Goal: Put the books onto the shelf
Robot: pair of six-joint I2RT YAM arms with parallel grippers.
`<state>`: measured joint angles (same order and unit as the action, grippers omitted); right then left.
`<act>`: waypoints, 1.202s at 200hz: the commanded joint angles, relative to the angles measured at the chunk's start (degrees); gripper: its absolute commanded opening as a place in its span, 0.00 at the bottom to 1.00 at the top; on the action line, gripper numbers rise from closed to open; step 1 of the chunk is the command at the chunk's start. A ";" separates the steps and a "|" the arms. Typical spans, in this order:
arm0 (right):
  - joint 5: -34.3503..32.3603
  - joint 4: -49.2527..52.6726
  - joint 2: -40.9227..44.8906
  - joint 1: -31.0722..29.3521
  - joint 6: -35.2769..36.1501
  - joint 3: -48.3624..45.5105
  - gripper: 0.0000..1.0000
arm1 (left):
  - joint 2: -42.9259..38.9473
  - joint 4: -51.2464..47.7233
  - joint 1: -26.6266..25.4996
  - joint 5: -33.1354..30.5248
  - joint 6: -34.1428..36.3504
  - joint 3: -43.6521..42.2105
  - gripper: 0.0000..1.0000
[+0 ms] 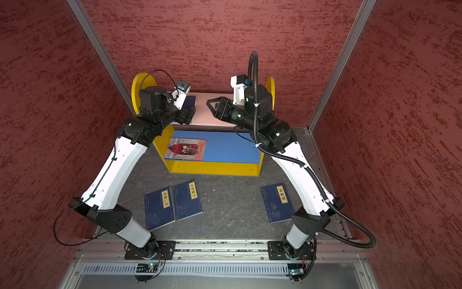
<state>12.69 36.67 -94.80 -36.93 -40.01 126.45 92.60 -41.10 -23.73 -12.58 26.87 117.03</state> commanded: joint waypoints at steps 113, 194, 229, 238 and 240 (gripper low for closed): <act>-11.90 -3.40 14.22 -2.47 9.00 -12.09 0.52 | -6.82 -1.22 -9.49 2.72 1.32 11.15 0.99; -5.09 -10.66 38.36 -4.12 1.31 -48.73 0.51 | -32.78 -12.84 -12.38 19.09 -17.64 -23.25 0.99; -2.77 -13.70 40.57 -6.66 -3.25 -60.30 0.51 | -41.74 -16.38 -7.34 23.41 -29.85 -39.80 0.99; -1.71 -14.64 40.34 -7.46 -4.37 -62.95 0.51 | -43.66 -16.71 -5.38 24.02 -33.40 -43.16 1.00; -1.46 -14.92 40.25 -7.70 -4.62 -63.51 0.51 | -44.11 -16.72 -4.82 24.21 -34.15 -43.87 0.99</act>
<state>7.51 25.26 -54.39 -42.74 -40.25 68.69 52.64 -53.82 -32.23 7.14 5.37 80.18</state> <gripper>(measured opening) 0.508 0.995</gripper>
